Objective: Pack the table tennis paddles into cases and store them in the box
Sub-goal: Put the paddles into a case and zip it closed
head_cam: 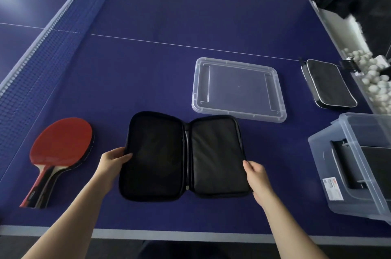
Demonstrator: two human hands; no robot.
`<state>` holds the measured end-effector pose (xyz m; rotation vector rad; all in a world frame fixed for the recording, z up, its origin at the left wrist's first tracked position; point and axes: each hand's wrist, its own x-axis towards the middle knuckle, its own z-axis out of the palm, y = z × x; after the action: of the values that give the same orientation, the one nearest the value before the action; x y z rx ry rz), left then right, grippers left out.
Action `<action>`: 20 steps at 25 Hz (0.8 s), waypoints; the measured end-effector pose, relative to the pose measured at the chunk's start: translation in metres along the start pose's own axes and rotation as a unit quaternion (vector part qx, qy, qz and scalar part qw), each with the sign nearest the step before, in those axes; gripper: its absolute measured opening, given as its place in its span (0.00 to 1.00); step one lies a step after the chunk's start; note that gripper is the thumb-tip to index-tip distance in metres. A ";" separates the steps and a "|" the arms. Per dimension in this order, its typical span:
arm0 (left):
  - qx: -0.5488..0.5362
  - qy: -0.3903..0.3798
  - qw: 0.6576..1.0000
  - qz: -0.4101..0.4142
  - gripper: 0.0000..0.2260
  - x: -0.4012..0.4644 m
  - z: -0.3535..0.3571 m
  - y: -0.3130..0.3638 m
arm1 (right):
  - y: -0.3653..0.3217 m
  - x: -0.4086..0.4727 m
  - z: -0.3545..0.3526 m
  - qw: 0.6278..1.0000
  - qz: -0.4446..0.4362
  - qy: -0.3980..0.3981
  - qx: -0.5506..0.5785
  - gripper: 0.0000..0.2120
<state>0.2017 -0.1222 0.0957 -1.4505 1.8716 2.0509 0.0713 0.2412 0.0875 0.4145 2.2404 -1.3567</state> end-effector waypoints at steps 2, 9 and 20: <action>0.027 0.034 0.999 -0.008 0.14 0.009 0.007 -0.009 | 0.004 0.006 0.005 1.000 0.019 0.007 -0.014 0.15; 0.441 0.140 0.866 0.188 0.35 0.006 0.038 -0.021 | 0.014 -0.001 0.020 0.939 -0.153 0.104 -0.288 0.21; 0.643 -0.012 0.747 0.167 0.44 0.001 0.065 -0.051 | 0.009 0.002 0.050 0.782 -0.261 -0.097 -0.558 0.32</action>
<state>0.1905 -0.0570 0.0462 -0.6591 2.6430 0.3103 0.0862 0.2007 0.0602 -0.7686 2.5778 -0.0236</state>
